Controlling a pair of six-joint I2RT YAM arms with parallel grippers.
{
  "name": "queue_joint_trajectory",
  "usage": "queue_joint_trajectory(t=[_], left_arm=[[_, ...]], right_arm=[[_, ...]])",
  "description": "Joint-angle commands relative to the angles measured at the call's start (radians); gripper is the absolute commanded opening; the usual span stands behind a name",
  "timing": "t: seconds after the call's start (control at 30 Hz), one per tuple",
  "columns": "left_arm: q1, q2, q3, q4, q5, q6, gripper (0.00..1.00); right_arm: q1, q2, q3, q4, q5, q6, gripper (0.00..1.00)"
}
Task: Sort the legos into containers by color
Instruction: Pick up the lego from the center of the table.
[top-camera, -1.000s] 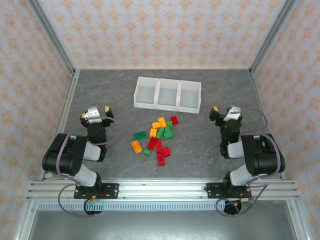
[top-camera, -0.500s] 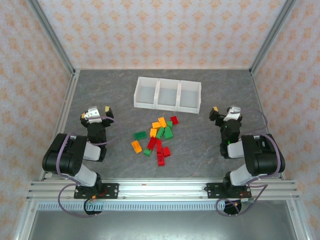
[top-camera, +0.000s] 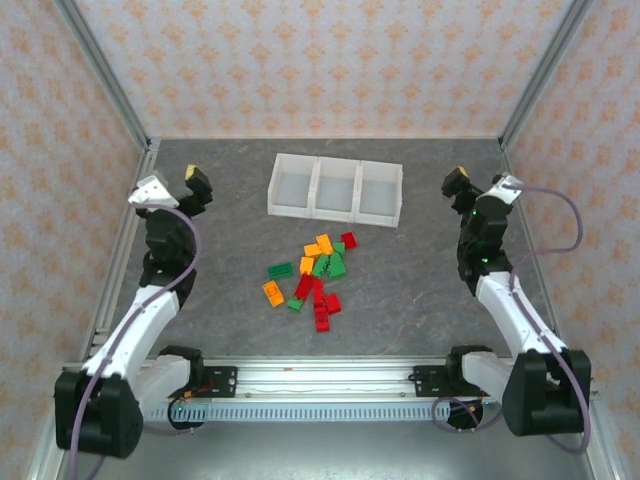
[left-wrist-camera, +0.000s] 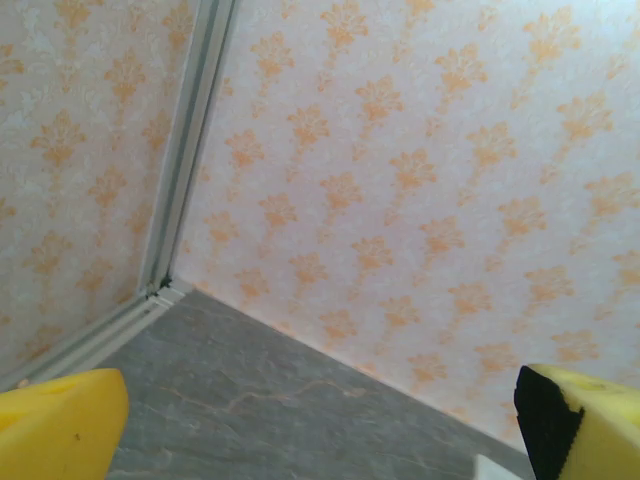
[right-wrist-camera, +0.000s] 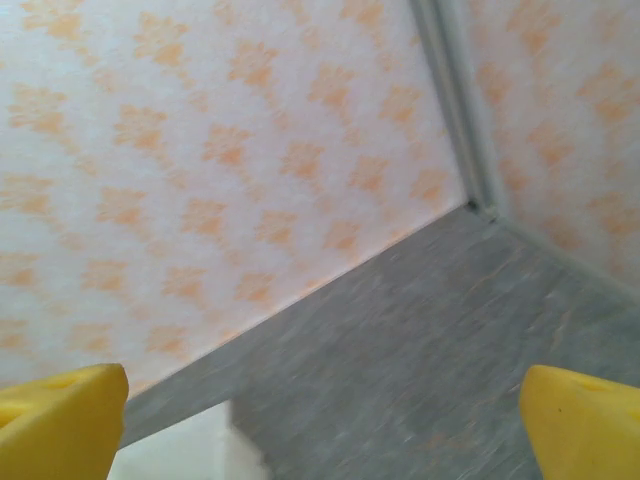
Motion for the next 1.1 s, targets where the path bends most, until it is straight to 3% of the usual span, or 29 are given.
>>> queue_joint_trajectory(t=[0.0,0.07,0.1,0.23,0.37,0.53,0.67,1.07], left_arm=[[-0.004,-0.071,0.062,-0.466,0.080,-0.161,0.99],[-0.007,-0.104,0.097,-0.604,0.157,-0.183,0.99],[-0.009,-0.118,0.111,-0.665,0.204,-0.183,0.99],[-0.020,-0.157,0.148,-0.839,0.335,-0.165,0.99],[-0.022,-0.179,0.158,-0.938,0.416,-0.133,0.99],[-0.022,-0.157,0.138,-0.997,0.461,-0.103,0.99],[-0.025,-0.137,0.128,-0.966,0.506,-0.091,0.99],[-0.030,-0.111,0.102,-0.940,0.531,-0.089,0.99]], right_arm=[[-0.002,-0.044,0.014,-0.383,-0.277,0.163,1.00],[0.011,-0.102,-0.014,-0.407,-0.450,0.212,1.00],[0.028,-0.128,-0.019,-0.445,-0.467,0.244,1.00],[0.142,-0.152,-0.007,-0.597,-0.474,0.242,0.97],[0.321,-0.089,0.035,-0.668,-0.395,0.237,0.95],[0.488,0.143,0.156,-0.691,-0.318,0.244,0.92],[0.580,0.343,0.308,-0.712,-0.186,0.249,0.90],[0.602,0.791,0.676,-0.827,-0.010,0.311,0.81]])
